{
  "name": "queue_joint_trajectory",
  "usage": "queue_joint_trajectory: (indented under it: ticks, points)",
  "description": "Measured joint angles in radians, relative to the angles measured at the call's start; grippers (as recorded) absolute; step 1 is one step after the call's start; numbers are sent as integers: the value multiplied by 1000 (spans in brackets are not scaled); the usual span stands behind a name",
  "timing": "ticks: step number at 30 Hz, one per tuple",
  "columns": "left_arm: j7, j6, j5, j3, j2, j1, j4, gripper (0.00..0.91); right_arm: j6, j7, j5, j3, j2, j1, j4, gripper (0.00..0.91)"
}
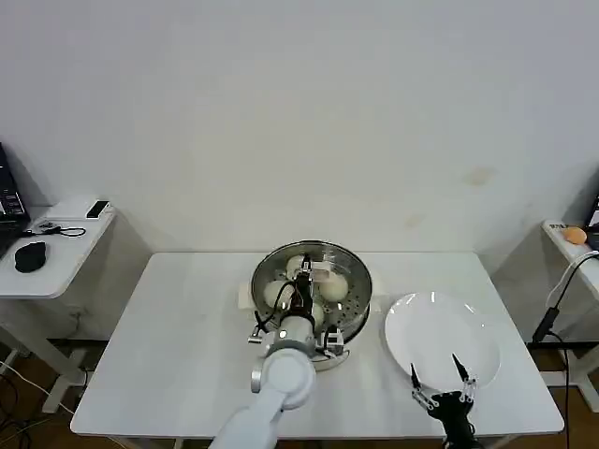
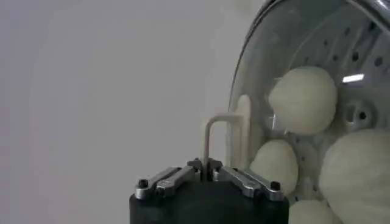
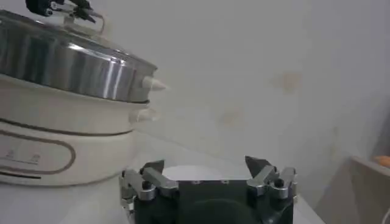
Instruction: Take steamed baozi put them in steamer then cover it.
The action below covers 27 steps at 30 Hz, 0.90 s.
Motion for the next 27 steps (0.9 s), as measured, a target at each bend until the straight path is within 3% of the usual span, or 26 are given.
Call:
queue_joint_trajectory:
  ticks: [1,2,3,18,27]
  points:
    - [0,0,0,0,0,0,0,10,0,0,-1,-2,1,0,-1,907]
    - [0,0,0,0,-2,0,0,111,0,0,-2,-3,1,0,-2,907]
    - [0,0,0,0,-3,0,1,907,0,0,-2,-4,1,0,-2,907]
    - [-3,-1,2,-2,-13,12,-4,907,1,-1,-4,-10,-1,0,-6,907]
    - [-2,-9,-26,-6,27,58,-91,907,-2,0,-9,-16,0,-6,-4,907]
